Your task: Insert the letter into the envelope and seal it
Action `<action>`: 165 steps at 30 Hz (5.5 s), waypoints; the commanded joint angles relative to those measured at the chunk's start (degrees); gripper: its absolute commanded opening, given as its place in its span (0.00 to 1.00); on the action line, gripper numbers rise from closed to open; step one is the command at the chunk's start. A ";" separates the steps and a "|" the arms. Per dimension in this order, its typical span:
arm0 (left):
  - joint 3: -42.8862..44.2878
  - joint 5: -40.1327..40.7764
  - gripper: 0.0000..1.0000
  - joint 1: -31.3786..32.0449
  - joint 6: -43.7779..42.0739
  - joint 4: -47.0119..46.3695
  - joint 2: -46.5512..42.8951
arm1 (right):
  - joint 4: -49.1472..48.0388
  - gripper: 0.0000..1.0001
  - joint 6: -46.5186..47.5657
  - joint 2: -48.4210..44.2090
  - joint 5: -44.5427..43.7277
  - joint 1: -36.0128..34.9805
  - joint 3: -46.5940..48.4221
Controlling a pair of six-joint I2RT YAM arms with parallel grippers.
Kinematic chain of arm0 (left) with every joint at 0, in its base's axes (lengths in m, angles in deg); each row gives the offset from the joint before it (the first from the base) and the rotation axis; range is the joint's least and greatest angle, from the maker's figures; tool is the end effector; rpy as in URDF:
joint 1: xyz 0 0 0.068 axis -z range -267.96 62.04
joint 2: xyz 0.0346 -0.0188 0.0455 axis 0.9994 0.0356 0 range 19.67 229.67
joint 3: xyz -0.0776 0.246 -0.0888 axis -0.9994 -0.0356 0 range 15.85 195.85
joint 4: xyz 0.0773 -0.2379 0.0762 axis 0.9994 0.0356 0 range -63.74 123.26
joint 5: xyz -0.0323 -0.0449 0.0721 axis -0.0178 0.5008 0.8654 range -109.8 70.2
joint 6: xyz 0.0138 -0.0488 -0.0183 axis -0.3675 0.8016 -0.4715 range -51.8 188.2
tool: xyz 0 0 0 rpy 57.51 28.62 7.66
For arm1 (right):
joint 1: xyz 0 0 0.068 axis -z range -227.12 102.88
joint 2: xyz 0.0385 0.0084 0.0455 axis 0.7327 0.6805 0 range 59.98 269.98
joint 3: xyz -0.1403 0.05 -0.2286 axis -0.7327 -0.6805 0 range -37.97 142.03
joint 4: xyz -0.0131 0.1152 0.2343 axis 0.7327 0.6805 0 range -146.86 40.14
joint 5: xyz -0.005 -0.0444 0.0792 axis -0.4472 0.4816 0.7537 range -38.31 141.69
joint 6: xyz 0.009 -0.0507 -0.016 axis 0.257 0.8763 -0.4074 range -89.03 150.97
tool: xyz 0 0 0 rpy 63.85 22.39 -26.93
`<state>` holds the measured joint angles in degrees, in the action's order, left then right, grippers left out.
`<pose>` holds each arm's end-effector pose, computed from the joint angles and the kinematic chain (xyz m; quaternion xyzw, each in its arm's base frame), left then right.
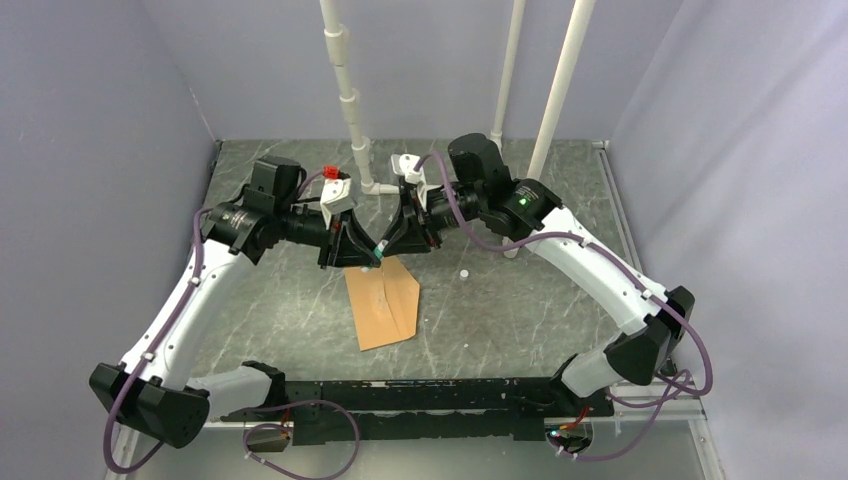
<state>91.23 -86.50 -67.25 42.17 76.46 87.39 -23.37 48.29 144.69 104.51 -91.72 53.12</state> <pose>0.1939 -0.1082 0.3904 0.5063 0.6142 -0.4872 0.3591 0.2061 0.2432 0.4198 -0.5922 0.5359 0.4790 0.3644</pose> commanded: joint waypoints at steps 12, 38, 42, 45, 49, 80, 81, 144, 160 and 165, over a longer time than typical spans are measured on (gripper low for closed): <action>-7.06 28.21 0.02 -0.06 15.39 -28.33 -5.63 | -17.01 0.00 -62.01 -2.46 -45.33 -1.38 -1.96; -5.92 -3.44 0.02 -0.08 9.17 -16.96 -3.17 | -14.90 0.38 -19.15 -8.15 -4.37 -0.49 -9.01; -6.00 -3.17 0.02 -0.06 8.49 -16.64 -1.87 | -20.66 0.32 -23.25 -10.11 -6.36 -0.29 -11.30; -5.38 -3.26 0.02 -0.05 7.64 -15.46 -0.58 | -21.86 0.35 -24.63 -9.25 -5.63 -0.14 -10.62; -6.09 -1.79 0.03 -0.03 9.44 -17.51 -0.54 | -18.90 0.09 -26.27 -5.69 -7.38 -0.14 -7.32; -8.44 1.70 0.02 0.48 14.97 -24.48 2.44 | -18.84 0.75 -26.42 -16.79 -23.68 2.21 -18.25; -7.68 -2.45 0.02 0.47 13.57 -22.70 3.24 | -16.52 0.76 -24.97 -16.80 -23.60 2.53 -17.57; -7.43 1.43 0.02 0.56 15.92 -24.63 1.81 | -12.53 0.02 -44.76 -6.82 -21.75 2.32 -10.70; -9.21 9.44 0.02 0.56 16.19 -26.94 -1.62 | -17.67 0.59 -70.22 -6.17 -35.81 1.62 -13.92; -8.99 9.04 0.02 0.56 16.13 -26.54 -1.41 | -22.90 0.70 -66.15 -10.02 -28.86 1.62 -20.29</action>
<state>81.68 -75.59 -66.86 57.98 50.95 87.63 -40.20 -20.58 138.35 69.99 -90.19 35.78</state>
